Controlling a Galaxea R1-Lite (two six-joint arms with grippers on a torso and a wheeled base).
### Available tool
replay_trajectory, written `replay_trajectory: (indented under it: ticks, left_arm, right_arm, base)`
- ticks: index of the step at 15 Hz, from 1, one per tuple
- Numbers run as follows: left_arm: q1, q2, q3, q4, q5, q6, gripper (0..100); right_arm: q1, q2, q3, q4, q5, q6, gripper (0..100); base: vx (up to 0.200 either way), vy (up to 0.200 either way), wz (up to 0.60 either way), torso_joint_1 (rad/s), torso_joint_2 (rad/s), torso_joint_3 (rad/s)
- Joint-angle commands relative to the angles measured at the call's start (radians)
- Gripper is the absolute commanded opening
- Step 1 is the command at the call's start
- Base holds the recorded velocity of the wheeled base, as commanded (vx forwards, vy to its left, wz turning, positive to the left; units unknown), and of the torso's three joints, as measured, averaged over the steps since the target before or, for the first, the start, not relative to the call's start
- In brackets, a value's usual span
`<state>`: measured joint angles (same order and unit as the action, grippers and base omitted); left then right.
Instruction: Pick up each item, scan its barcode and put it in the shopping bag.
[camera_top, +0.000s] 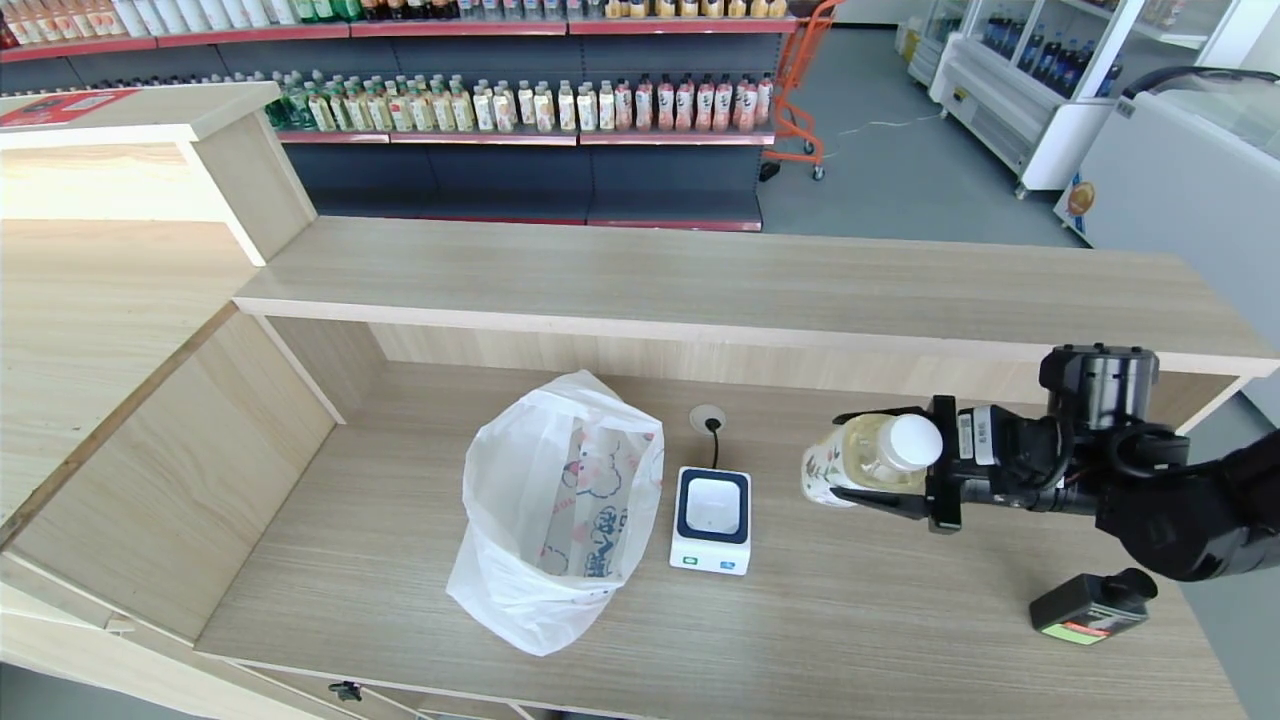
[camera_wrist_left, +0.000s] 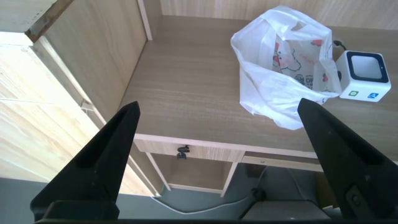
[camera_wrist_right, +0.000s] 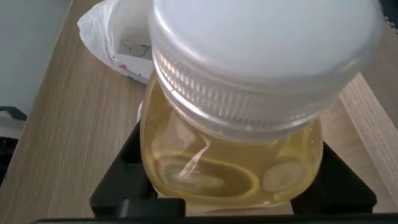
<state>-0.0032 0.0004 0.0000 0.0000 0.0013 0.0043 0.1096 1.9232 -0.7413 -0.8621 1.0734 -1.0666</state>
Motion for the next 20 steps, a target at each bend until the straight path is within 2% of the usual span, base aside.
replay_trajectory:
  ticks: [1, 3, 9, 20]
  left_arm:
    - [0.0, 0.0, 0.0, 0.0, 0.0, 0.0, 100]
    - [0.0, 0.0, 0.0, 0.0, 0.0, 0.0, 100]
    - [0.0, 0.0, 0.0, 0.0, 0.0, 0.0, 100]
    - [0.0, 0.0, 0.0, 0.0, 0.0, 0.0, 100]
  right_arm:
    - [0.025, 0.145, -0.058, -0.012, 0.025, -0.078, 0]
    - [0.047, 0.204, -0.115, -0.011, 0.028, -0.154, 0]
    - [0.151, 0.296, -0.193, -0.026, 0.025, -0.205, 0]
    - [0.199, 0.431, -0.319, -0.084, 0.005, -0.222, 0]
  base:
    - [0.0, 0.0, 0.0, 0.0, 0.0, 0.0]
    - [0.0, 0.0, 0.0, 0.0, 0.0, 0.0]
    - [0.0, 0.0, 0.0, 0.0, 0.0, 0.0]
    - [0.0, 0.0, 0.0, 0.0, 0.0, 0.0]
